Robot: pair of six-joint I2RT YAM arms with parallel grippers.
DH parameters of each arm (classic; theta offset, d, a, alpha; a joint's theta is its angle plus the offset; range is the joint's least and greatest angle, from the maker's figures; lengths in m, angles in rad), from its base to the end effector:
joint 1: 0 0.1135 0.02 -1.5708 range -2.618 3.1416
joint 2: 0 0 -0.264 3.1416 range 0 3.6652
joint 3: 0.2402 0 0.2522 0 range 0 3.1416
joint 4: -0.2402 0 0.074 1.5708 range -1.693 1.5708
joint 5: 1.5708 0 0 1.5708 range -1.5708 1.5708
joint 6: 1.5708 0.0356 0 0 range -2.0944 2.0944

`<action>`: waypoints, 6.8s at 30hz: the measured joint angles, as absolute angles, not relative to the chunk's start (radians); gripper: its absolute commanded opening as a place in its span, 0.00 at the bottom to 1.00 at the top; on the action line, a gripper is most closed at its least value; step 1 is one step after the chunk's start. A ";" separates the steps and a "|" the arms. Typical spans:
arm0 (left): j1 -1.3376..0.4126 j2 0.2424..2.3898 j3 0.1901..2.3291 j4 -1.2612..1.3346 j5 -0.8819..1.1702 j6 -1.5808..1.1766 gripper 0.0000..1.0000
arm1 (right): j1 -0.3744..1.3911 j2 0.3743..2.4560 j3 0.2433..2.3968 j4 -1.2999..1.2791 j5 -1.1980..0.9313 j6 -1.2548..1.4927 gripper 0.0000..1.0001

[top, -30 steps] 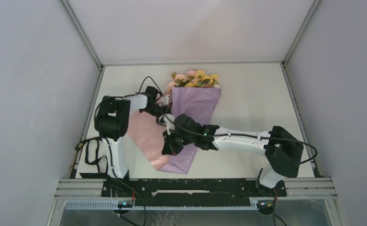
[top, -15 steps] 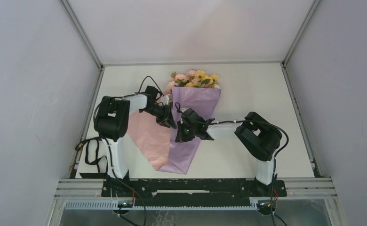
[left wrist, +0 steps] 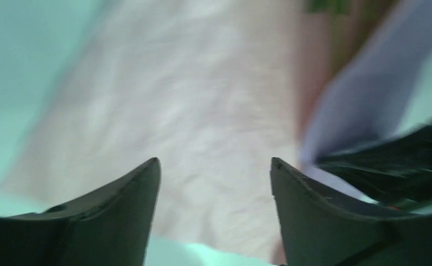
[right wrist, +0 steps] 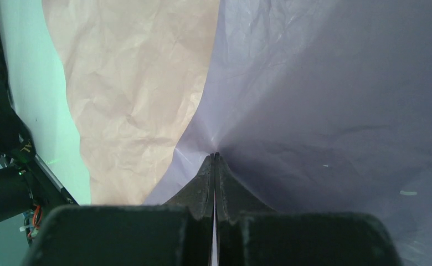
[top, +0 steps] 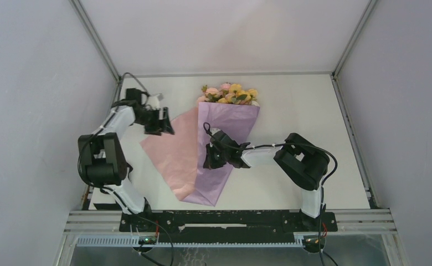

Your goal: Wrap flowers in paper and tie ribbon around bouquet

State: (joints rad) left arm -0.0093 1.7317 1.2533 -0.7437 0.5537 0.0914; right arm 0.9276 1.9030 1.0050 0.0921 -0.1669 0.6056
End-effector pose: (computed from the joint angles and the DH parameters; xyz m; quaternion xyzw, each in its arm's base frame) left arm 0.3428 -0.0219 0.2166 0.0950 0.9437 -0.2621 0.1778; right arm 0.2239 0.3086 0.1302 -0.1789 0.9076 0.3137 0.2142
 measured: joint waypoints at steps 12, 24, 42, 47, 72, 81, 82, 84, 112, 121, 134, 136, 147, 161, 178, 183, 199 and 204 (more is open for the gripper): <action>0.253 1.856 1.233 -0.760 0.312 0.128 0.97 | 0.932 1.903 1.000 0.105 -0.163 0.590 0.00; 0.142 1.957 1.349 -0.901 0.470 0.174 0.84 | 0.933 1.877 0.952 0.146 -0.156 0.590 0.00; 0.011 1.816 1.283 -1.010 0.764 0.257 0.00 | 0.897 1.876 0.904 0.228 -0.214 0.617 0.00; -0.108 1.702 1.323 -1.087 0.843 0.309 0.00 | 0.873 1.877 0.863 0.297 -0.273 0.654 0.00; -0.363 1.816 1.551 -1.034 0.789 0.112 0.09 | 0.855 1.883 0.805 0.400 -0.338 0.772 0.00; -0.406 2.018 1.618 -0.917 0.701 0.033 0.06 | 0.888 1.752 0.666 0.468 -0.255 0.867 0.00; -0.407 2.030 1.618 -0.907 0.686 0.030 0.06 | 0.894 1.734 0.666 0.470 -0.243 0.872 0.00; -0.411 2.046 1.618 -0.892 0.658 0.024 0.06 | 0.904 1.702 0.666 0.469 -0.220 0.881 0.00; -0.530 2.033 1.597 -0.838 0.487 0.047 0.05 | 0.458 1.631 0.592 0.266 -0.389 0.725 0.24; -0.606 1.961 1.602 -0.859 0.501 0.062 0.05 | 0.515 1.741 0.666 0.325 -0.430 0.730 0.13; -0.618 2.090 1.654 -0.865 0.516 0.046 0.03 | 0.590 1.680 0.690 0.231 -0.365 0.720 0.27; -0.618 2.107 1.654 -0.858 0.506 0.041 0.03 | 0.597 1.640 0.690 0.196 -0.342 0.715 0.28; -0.618 2.115 1.627 -0.743 0.501 0.001 0.04 | 0.602 1.367 0.690 -0.067 -0.164 0.668 0.35; -0.618 2.132 1.612 -0.700 0.500 -0.005 0.04 | 0.603 1.235 0.690 -0.223 -0.106 0.573 0.44; -0.618 2.140 1.612 -0.691 0.490 -0.027 0.04 | 0.776 1.348 0.782 -0.215 0.012 0.572 0.60; -0.618 2.140 1.612 -0.691 0.488 -0.027 0.05 | 0.774 1.383 0.783 -0.210 0.018 0.587 0.61; -0.616 2.140 1.663 -0.738 0.467 0.002 0.49 | 0.733 1.491 0.781 -0.147 -0.097 0.600 0.05; -0.607 2.123 1.776 -0.797 0.451 0.059 0.61 | 0.678 1.490 0.682 -0.052 -0.141 0.643 0.02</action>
State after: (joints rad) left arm -0.6067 2.1227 1.7763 -0.7975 0.4511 0.0589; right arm 0.6781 1.4902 0.6819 -0.0525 -0.1410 0.6430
